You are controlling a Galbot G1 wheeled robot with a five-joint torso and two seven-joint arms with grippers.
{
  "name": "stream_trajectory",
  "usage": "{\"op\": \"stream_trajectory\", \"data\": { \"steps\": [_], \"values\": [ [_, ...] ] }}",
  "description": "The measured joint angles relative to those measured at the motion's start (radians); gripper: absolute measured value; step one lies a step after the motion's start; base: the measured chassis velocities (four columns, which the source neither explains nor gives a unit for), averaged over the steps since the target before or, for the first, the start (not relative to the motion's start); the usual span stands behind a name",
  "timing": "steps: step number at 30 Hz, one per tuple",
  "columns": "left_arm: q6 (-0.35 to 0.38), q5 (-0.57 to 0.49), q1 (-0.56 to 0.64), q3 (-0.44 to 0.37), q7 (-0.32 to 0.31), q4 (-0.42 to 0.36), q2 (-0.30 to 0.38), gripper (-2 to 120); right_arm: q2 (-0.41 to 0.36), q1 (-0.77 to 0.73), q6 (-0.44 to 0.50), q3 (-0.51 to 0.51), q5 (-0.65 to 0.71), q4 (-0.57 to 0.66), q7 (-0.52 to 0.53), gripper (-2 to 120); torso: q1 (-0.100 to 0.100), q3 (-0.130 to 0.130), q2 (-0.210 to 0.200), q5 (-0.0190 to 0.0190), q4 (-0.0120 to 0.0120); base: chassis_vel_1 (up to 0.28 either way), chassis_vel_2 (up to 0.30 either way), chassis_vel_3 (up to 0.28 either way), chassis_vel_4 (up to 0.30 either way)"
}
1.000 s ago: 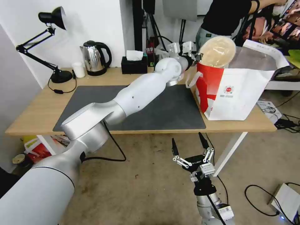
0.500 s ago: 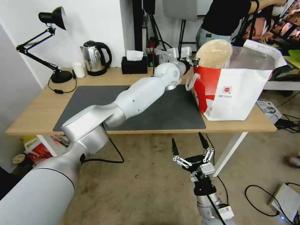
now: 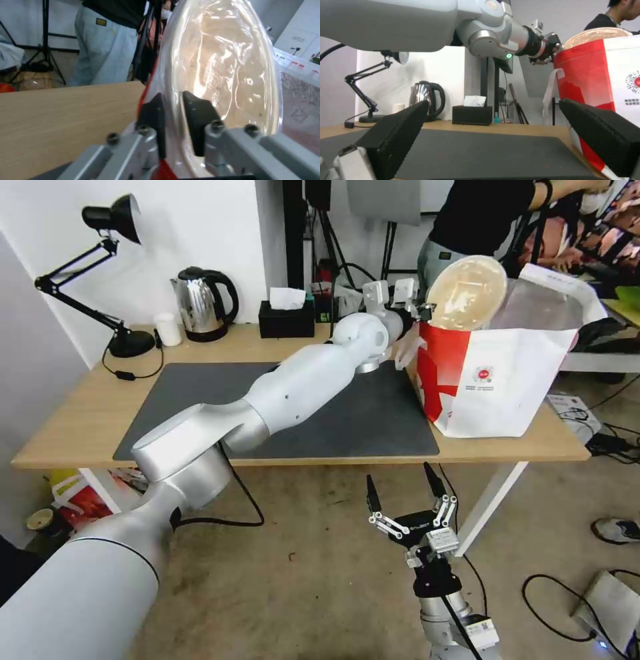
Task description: Pick up the trash from the table and place it into the takeout bag.
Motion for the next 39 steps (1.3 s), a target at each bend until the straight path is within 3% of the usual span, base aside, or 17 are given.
{"op": "stream_trajectory", "data": {
  "steps": [21,39],
  "values": [
    [-0.049,0.072,-0.031,0.064,0.022,-0.038,0.032,95,0.000,0.000,0.000,0.000,0.000,0.000,0.000,100,0.000,0.000,0.000,0.0000,0.0001,0.000,0.000,0.000,0.000],
    [-0.063,0.084,-0.058,0.107,0.026,-0.049,0.042,100,0.000,0.000,0.000,0.000,0.000,0.000,0.000,100,0.000,0.000,0.000,0.0000,0.0001,0.000,0.000,0.000,0.000]
  ]
}}
